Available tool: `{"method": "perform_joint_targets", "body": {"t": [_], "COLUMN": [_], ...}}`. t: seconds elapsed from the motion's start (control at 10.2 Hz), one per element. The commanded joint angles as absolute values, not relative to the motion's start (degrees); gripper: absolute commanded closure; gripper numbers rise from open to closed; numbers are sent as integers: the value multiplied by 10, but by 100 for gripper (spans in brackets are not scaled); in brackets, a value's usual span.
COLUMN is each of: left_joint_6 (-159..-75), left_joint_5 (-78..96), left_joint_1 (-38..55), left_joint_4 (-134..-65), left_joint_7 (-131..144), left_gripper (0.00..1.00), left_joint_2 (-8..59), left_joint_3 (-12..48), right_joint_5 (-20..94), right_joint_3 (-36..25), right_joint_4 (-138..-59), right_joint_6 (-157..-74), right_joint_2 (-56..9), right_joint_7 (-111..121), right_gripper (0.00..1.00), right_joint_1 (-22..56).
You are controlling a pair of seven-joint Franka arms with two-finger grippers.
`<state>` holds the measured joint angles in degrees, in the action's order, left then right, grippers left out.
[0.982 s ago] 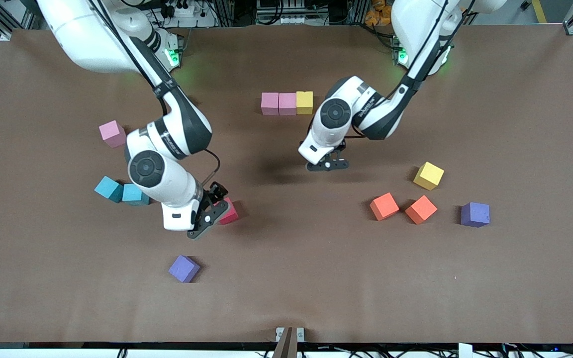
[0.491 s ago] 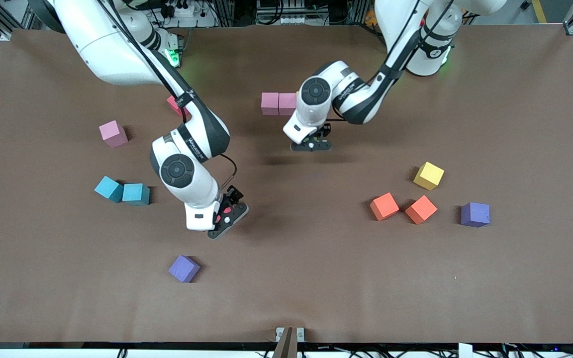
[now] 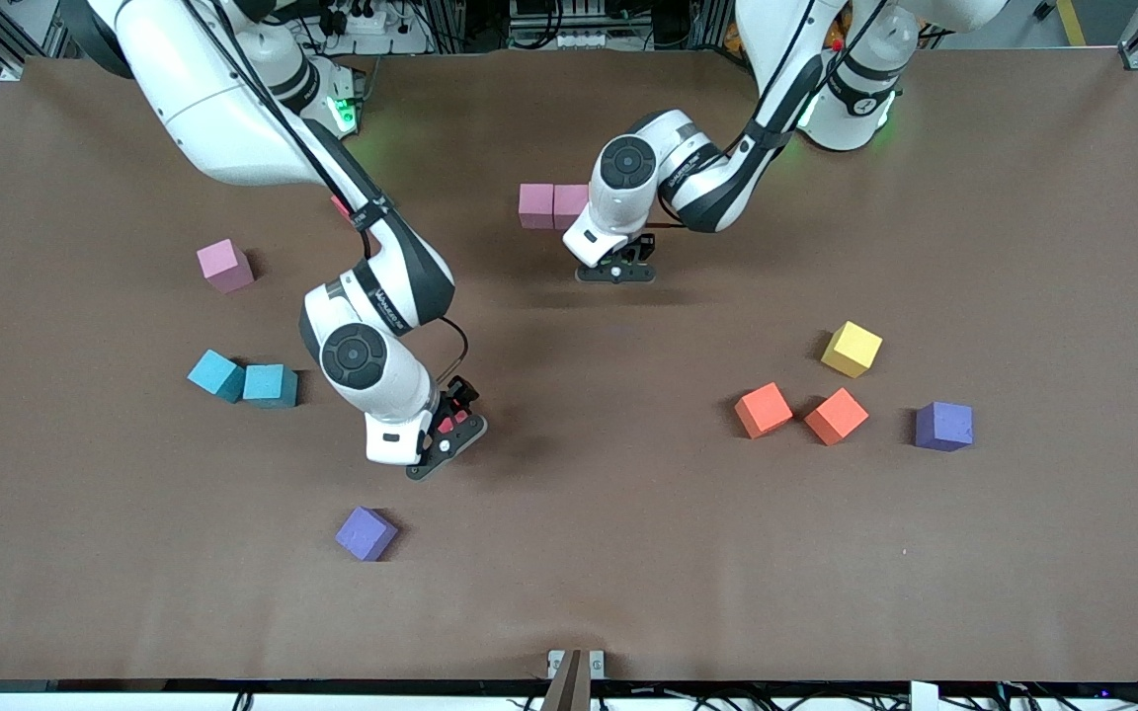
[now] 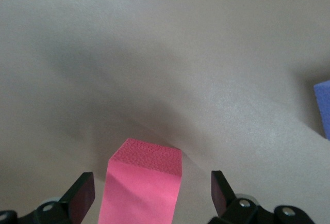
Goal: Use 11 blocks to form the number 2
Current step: 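Grasp the red cube with the right gripper while the left gripper carries green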
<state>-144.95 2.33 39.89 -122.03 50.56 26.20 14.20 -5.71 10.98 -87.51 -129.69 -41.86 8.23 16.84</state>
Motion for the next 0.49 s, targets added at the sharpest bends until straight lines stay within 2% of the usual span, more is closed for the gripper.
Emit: {"method": "perform_joint_targets", "body": {"t": [0.0, 0.39], "left_joint_6": [-1458, -1457], "left_joint_5": [11, 12], "left_joint_1": [417, 426], "left_joint_4": [-1243, -1243], "left_joint_7": [536, 549], "left_gripper": [89, 90], "left_joint_2": [238, 244], "left_joint_3": [138, 137], "right_joint_5": [-69, -71], "right_joint_3": [115, 115], "right_joint_4": [-861, -872], "right_joint_6": [-1295, -1325], "right_joint_2": [-433, -442], "right_joint_7": [23, 23], "right_gripper": [0, 0], "right_joint_1": [173, 167]}}
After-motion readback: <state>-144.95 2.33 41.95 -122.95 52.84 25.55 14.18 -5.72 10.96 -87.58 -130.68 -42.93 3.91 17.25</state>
